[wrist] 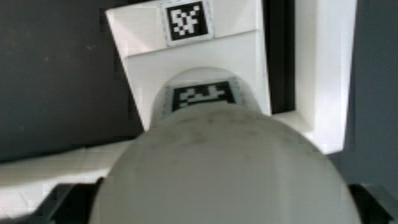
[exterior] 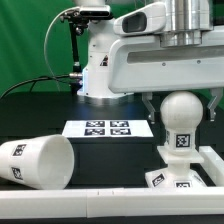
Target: Assemble lamp
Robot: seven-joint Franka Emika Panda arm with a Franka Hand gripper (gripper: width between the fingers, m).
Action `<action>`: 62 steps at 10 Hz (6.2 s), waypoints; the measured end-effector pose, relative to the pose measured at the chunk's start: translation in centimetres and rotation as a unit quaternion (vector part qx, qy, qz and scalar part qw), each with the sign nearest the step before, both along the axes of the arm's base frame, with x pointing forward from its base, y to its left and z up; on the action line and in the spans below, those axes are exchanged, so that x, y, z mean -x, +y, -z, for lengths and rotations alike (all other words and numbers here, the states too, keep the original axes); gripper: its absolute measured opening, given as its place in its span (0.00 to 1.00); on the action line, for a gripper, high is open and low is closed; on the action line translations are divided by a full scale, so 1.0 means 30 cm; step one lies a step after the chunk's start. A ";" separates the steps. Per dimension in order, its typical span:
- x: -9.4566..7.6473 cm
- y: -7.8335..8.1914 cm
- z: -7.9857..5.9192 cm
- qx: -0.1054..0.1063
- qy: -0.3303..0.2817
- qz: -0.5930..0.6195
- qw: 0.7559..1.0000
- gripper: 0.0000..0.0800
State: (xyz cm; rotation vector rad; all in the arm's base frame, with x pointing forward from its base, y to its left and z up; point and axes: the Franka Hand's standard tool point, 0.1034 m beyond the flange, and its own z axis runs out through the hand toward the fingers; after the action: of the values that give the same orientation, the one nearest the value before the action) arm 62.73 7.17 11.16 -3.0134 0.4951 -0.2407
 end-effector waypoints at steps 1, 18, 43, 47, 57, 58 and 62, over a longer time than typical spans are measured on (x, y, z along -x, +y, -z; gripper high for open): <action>0.000 0.001 0.000 -0.011 0.003 0.065 0.998 0.72; 0.024 0.065 0.004 -0.069 0.042 0.163 0.983 0.87; 0.013 0.075 -0.011 -0.097 0.057 0.363 0.925 0.87; 0.014 0.094 -0.012 -0.059 0.041 0.158 0.985 0.87; 0.010 0.068 -0.003 0.057 -0.001 -0.254 0.966 0.71; 0.009 0.069 -0.004 0.052 0.000 -0.226 0.973 0.72; 0.008 0.061 -0.001 0.021 0.009 -0.013 1.000 0.72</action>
Offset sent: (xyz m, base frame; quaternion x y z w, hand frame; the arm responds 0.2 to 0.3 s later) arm -0.0041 -0.0017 -0.0082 0.0178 -0.0232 0.3670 0.9298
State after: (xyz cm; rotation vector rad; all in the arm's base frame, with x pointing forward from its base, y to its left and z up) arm 62.49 8.98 11.20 -3.0632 0.4592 -0.2244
